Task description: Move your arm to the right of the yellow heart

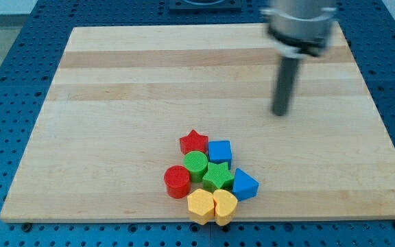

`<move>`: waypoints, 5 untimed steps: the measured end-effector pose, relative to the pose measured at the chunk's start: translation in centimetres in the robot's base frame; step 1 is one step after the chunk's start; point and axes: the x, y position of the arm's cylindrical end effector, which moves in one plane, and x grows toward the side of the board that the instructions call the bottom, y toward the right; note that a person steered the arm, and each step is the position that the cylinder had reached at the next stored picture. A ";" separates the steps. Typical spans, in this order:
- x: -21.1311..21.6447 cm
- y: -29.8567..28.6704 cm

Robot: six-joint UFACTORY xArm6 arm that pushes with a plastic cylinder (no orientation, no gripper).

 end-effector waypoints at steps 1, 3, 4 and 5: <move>8.7 7.7; 16.8 3.7; 16.8 1.6; 16.7 -2.8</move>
